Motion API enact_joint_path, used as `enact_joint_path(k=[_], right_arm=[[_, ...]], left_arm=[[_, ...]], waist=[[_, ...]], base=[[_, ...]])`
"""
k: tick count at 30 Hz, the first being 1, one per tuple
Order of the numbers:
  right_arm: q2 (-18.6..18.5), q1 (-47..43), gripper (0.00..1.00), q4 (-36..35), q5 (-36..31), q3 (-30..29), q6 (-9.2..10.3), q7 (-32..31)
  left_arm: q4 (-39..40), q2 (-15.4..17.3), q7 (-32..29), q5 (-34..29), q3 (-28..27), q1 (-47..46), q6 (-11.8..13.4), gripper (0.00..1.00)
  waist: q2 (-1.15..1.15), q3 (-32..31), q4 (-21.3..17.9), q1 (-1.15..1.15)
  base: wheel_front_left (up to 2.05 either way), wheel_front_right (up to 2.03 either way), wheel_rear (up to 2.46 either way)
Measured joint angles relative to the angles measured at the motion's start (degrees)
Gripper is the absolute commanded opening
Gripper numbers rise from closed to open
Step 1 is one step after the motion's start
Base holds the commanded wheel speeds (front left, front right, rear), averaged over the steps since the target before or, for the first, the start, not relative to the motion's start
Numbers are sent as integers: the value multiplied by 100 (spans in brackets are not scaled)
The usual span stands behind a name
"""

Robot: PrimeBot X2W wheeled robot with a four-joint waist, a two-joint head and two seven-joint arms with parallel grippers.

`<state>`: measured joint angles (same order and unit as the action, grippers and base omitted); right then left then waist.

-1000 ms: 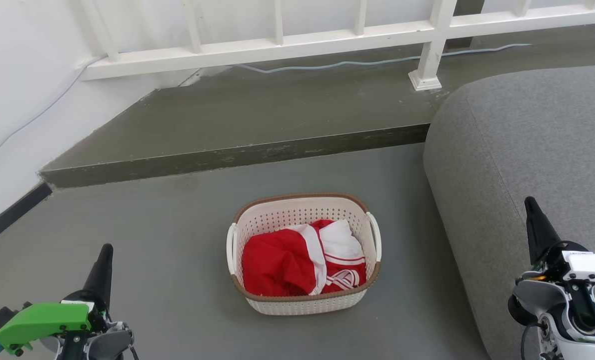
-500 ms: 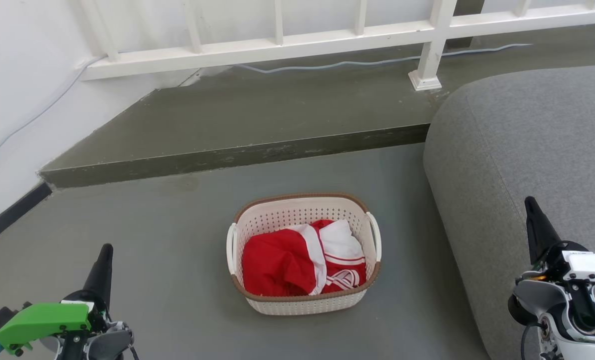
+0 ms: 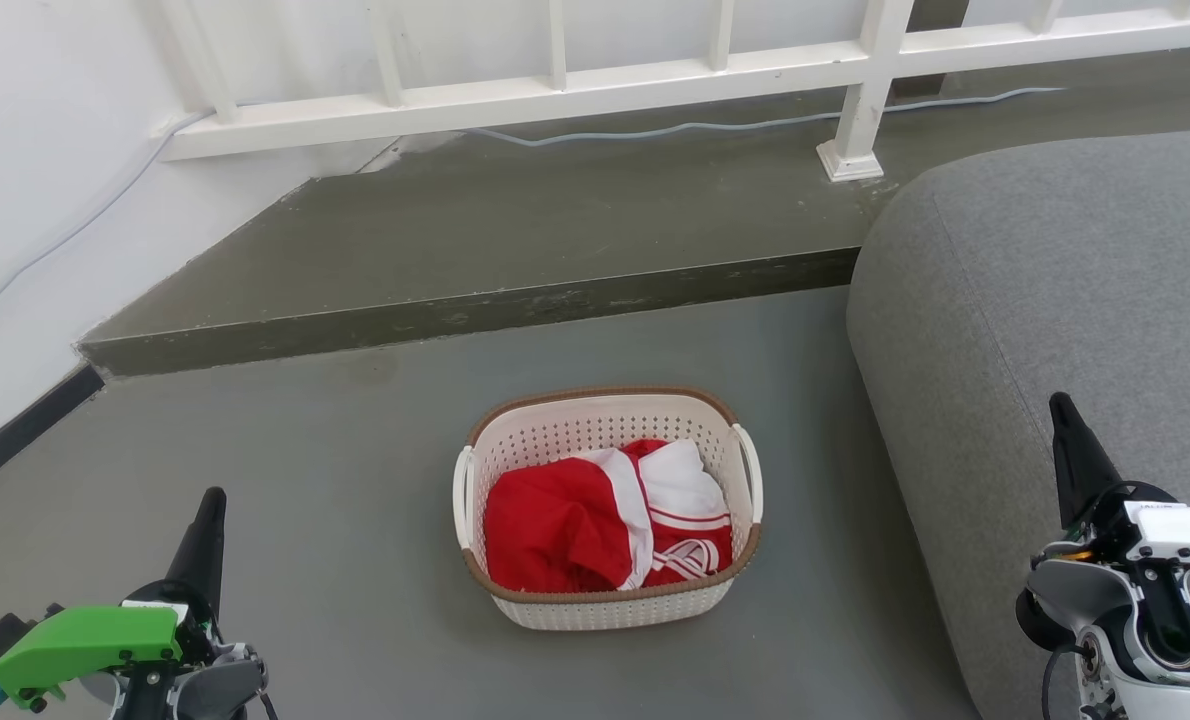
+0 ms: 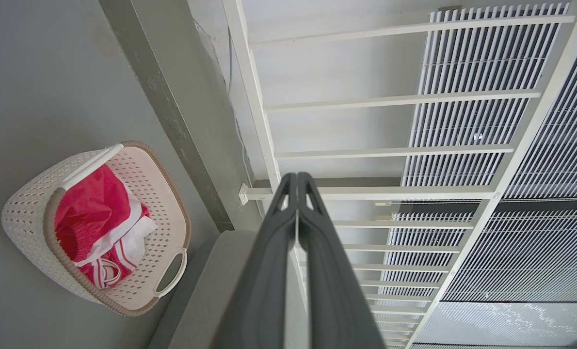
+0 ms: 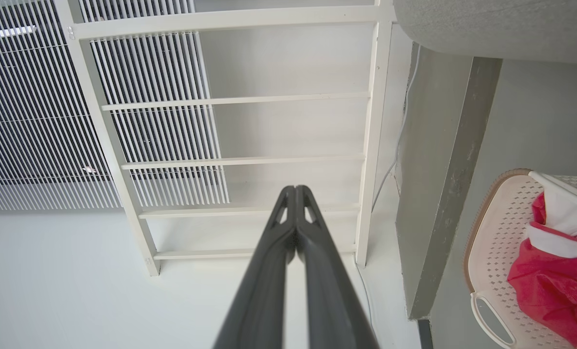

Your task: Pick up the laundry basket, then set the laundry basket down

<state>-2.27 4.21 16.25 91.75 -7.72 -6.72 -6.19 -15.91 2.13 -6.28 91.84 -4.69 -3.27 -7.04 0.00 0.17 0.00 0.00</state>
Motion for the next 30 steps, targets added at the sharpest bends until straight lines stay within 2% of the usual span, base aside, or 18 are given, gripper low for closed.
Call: enact_joint_path(k=[30], right_arm=[[0,0,0,-7,0,0,0,0]], left_arm=[[2,0,0,1,0,0,0,0]], waist=[[0,0,0,0]], base=[[0,0,0]])
